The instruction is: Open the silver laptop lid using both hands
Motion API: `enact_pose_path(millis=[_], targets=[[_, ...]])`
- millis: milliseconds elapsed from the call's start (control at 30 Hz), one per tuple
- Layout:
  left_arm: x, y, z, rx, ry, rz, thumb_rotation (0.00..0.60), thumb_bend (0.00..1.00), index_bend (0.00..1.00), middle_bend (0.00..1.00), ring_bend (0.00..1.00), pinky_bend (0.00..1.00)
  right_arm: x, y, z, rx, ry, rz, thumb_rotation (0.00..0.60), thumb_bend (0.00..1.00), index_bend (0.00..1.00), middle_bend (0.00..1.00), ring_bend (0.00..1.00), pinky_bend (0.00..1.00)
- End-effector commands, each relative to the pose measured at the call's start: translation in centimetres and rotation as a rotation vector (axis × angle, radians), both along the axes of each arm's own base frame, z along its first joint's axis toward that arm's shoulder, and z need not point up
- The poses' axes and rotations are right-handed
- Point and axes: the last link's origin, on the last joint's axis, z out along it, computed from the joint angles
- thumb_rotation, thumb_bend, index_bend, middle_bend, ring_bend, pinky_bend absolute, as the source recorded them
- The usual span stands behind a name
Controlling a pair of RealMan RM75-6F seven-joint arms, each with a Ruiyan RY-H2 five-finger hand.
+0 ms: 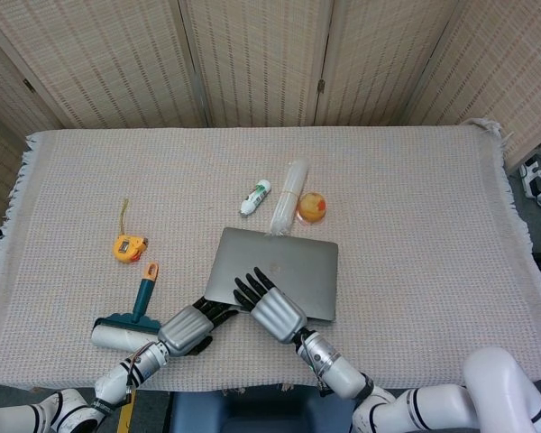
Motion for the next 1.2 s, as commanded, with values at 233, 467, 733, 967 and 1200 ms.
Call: enact_pose_path(millis=[233,467,733,967,1200], targets=[[0.1,-0.1,-0.1,-0.001,0.011,0.001,0.6,0.62,0.0,0.01,0.02,0.0,-0.5,-0.2,-0.2,-0.002,0.015,-0.009,0.6,0.58,0.0,0.0,0.0,0.0],[0.3,-0.1,-0.2,-0.003,0.016,-0.001,0.6,0.62,0.0,0.01,0.02,0.0,-0.8,-0.2,-0.3,-0.007,0.028,-0.013,0.6,0.58,0.0,0.0,0.0,0.0],[0.3,0.0,-0.1,0.004,0.021,0.004,0.6,0.66,0.0,0.01,0.02,0.0,-1.2,-0.2,-0.4,-0.019,0.045,-0.011,0.6,0.58,0.0,0.0,0.0,0.0],[0.2,-0.1,-0.1,0.006,0.025,0.005,0.6,0.66,0.0,0.01,0.02,0.0,-1.6,-0.5,-0.3,-0.047,0.054,-0.015,0.6,0.58,0.0,0.0,0.0,0.0],[0.3,-0.1,-0.1,0.009,0.023,0.001,0.6,0.66,0.0,0.01,0.02,0.0,-1.9,-1.1,0.3,-0.076,0.042,-0.027,0.6,0.58,0.0,0.0,0.0,0.0]])
